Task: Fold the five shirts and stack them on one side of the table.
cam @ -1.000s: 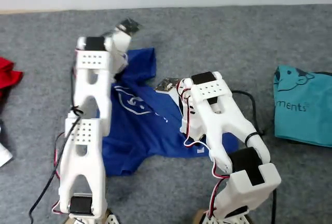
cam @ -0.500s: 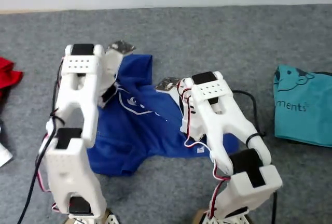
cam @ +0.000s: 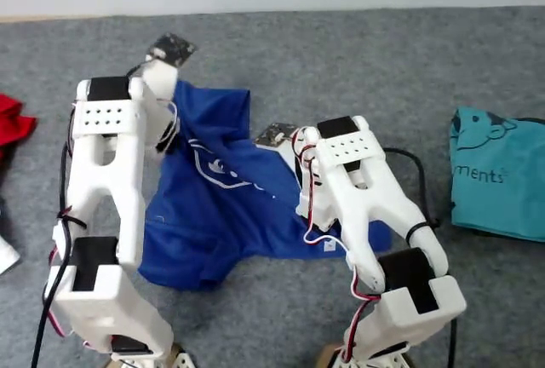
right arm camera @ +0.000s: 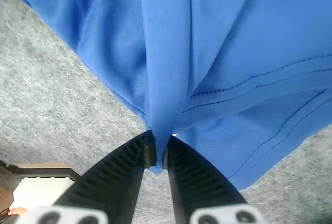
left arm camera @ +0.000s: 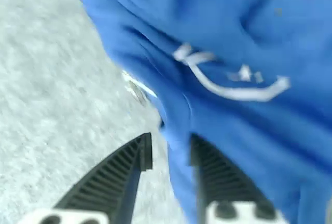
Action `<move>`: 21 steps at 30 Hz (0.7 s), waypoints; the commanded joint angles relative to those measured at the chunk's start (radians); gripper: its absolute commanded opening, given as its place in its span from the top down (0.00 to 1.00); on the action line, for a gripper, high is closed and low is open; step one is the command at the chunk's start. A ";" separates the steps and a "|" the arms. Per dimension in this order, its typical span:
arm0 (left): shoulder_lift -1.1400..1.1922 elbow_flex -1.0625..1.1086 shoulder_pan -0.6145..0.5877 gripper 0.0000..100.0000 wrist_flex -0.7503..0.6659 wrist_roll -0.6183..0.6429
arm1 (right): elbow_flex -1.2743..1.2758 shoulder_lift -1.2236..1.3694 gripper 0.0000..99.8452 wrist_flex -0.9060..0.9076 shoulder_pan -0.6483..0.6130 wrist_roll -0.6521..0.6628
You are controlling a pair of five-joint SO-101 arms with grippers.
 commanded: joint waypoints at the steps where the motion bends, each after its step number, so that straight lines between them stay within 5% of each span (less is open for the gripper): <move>1: -0.037 -0.030 0.035 0.81 -0.124 0.040 | -0.006 -0.051 0.96 -0.005 -0.007 -0.009; 13: 0.235 -0.186 0.196 0.81 -0.451 0.080 | -0.006 -0.050 0.96 -0.005 -0.007 -0.009; 21: 0.543 -0.533 0.210 0.81 -0.488 0.176 | -0.006 -0.050 0.96 -0.005 -0.005 -0.009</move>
